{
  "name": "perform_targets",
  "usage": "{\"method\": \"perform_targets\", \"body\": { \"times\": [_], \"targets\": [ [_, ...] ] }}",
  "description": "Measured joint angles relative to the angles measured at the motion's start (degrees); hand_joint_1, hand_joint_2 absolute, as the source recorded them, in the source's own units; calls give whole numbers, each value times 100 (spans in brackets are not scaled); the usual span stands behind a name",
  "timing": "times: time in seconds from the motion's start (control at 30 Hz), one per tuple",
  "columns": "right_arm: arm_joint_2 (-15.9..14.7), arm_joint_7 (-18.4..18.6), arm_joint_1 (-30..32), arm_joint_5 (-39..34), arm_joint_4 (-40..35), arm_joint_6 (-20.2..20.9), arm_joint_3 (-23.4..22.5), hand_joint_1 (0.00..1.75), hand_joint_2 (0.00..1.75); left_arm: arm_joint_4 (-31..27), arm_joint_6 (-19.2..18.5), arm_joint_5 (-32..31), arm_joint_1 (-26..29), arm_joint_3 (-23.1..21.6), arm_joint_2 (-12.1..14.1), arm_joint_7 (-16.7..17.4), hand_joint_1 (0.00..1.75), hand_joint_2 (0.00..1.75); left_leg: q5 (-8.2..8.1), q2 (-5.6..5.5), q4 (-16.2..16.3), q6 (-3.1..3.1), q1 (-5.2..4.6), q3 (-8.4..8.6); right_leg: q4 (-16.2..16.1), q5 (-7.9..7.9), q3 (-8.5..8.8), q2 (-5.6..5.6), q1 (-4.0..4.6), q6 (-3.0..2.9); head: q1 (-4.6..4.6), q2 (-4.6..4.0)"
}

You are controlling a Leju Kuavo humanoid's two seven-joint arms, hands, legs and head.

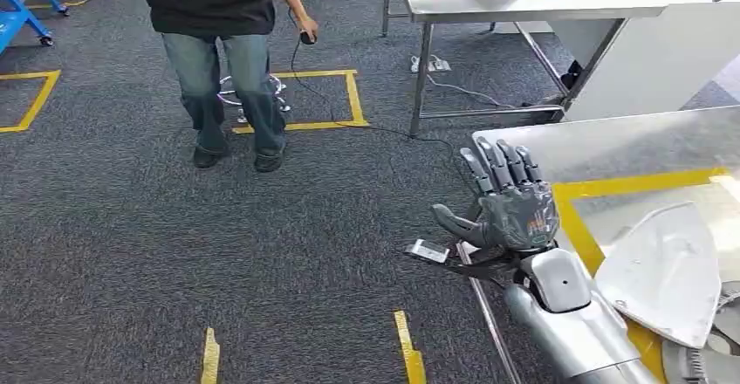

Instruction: Take the parts from the cabinet and place them on the table.

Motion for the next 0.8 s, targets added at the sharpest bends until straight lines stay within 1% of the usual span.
{"method": "perform_targets", "body": {
  "times": [0.2,0.53,0.6,0.73,0.8],
  "targets": [
    [0,0,25,22,37,0,-7,0,0,0,0,2,1,-2,2,-40,0,0,8,0,0,7,6,5,0,2,-1,0,3,7,-2,0],
    [0,0,67,7,74,0,-9,0,0,0,-22,68,0,0,0,-13,0,0,16,1,-1,-5,27,7,8,0,-2,0,28,5,-2,-2],
    [0,0,63,-55,107,0,-9,0,0,0,-22,90,0,0,0,15,0,0,16,1,-1,-6,28,7,8,-1,-2,0,29,4,-2,0],
    [0,-77,12,-398,214,0,11,0,0,0,-42,92,-1,0,-2,76,0,0,16,1,-2,-6,27,6,8,-1,-1,0,29,4,0,0],
    [0,-20,-31,-347,251,0,17,0,0,0,-50,90,0,2,-2,83,0,0,16,1,-2,-6,27,6,8,0,-1,0,29,4,0,0]
  ]
}}
